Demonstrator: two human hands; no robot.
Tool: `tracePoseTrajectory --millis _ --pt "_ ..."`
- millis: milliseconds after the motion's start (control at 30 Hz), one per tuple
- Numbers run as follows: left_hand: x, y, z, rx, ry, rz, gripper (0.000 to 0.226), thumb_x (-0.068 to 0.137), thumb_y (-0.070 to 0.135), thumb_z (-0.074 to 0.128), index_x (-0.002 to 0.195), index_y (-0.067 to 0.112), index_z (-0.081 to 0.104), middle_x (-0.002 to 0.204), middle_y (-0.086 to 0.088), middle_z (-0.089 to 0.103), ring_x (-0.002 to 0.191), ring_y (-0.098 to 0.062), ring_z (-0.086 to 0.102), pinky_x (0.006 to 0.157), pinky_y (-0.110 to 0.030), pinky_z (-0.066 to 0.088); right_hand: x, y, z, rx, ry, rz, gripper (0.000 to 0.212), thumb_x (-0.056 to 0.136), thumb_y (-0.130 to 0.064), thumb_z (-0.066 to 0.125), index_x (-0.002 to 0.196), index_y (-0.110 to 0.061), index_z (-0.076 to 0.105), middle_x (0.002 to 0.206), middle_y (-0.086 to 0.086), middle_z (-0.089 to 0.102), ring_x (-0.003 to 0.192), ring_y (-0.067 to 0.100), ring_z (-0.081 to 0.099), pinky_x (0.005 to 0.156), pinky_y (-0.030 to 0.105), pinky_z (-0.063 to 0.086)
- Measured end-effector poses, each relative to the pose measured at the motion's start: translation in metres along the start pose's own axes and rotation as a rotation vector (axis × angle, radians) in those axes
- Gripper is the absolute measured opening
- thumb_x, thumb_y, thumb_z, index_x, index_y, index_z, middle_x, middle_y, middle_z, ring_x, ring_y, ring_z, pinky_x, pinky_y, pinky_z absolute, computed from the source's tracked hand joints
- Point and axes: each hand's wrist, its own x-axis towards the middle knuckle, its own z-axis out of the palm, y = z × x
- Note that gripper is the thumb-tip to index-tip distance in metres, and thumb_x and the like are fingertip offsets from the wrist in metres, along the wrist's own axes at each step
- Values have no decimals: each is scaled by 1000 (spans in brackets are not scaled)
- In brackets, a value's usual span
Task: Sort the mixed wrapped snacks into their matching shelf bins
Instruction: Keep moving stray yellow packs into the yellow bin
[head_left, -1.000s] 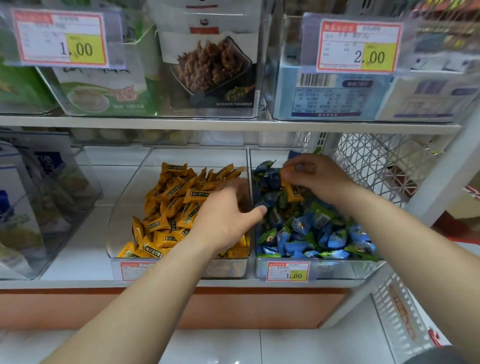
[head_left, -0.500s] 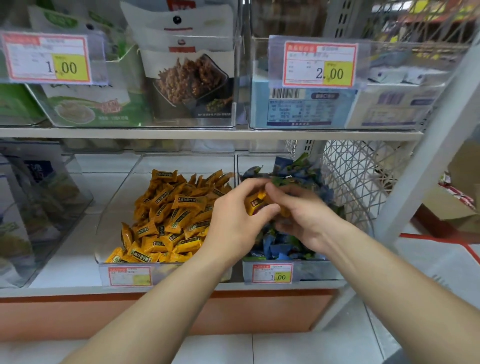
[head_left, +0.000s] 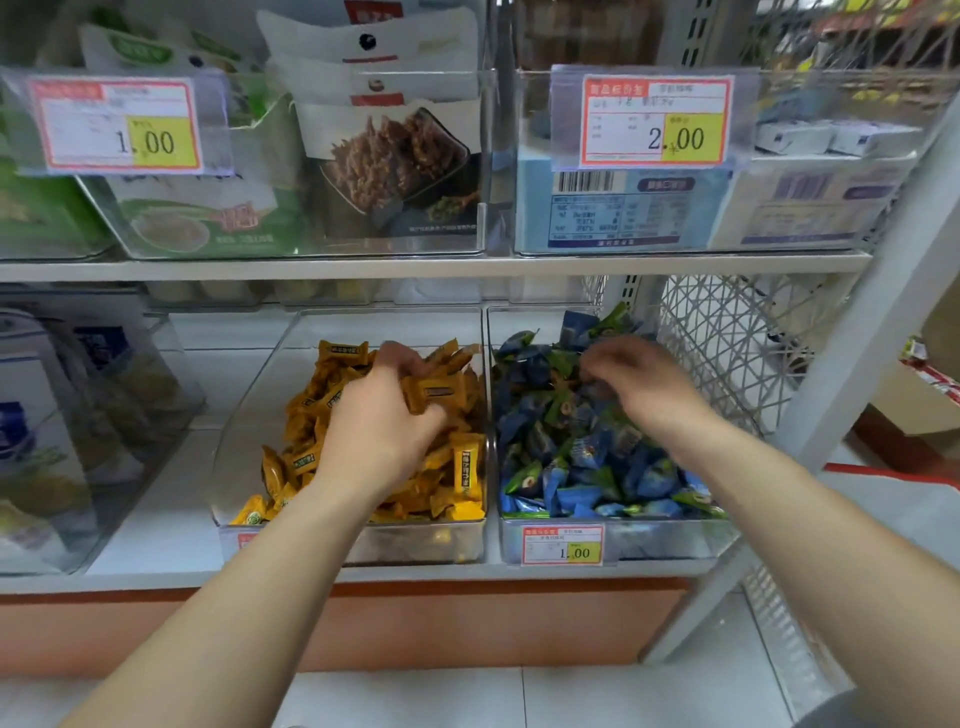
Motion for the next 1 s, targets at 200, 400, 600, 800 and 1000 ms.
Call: tracePoseTrajectory --millis 200,400,600,800,1000 --pt "2 -1 8 151 -20 116 48 83 52 62 126 35 53 86 15 60 71 -5 55 58 -24 43 54 20 3 -491 -146 -222 20 99 -25 57 117 -25 64 109 -10 62 97 5 57 79 18 40" --pt "-14 11 36 74 -258 143 62 79 66 64 129 32 50 112 8 63 104 -15 61 83 -31 53 88 26 20 -752 -392 -177 16 95 -21 59 109 -17 66 112 7 66 100 23 61 75 31 44" --pt "-11 9 35 -2 -247 168 60 79 58 70 129 34 48 118 12 62 105 -11 60 82 -27 51 97 31 31 -916 -466 -162 52 90 -22 62 141 -22 52 141 10 47 121 29 52 99 37 46" --pt "-13 11 36 -61 -251 159 57 79 52 73 128 36 48 105 20 53 98 -5 55 78 -20 46 97 36 23 -908 -448 -202 28 90 -15 65 117 -21 69 122 4 66 107 22 61 86 27 47" --pt "-11 9 36 -56 -261 142 59 78 55 72 129 36 48 117 14 60 105 -9 59 83 -24 50 67 22 9 -641 -148 -331 16 94 -38 63 107 -30 67 99 -12 60 92 10 58 72 24 45"
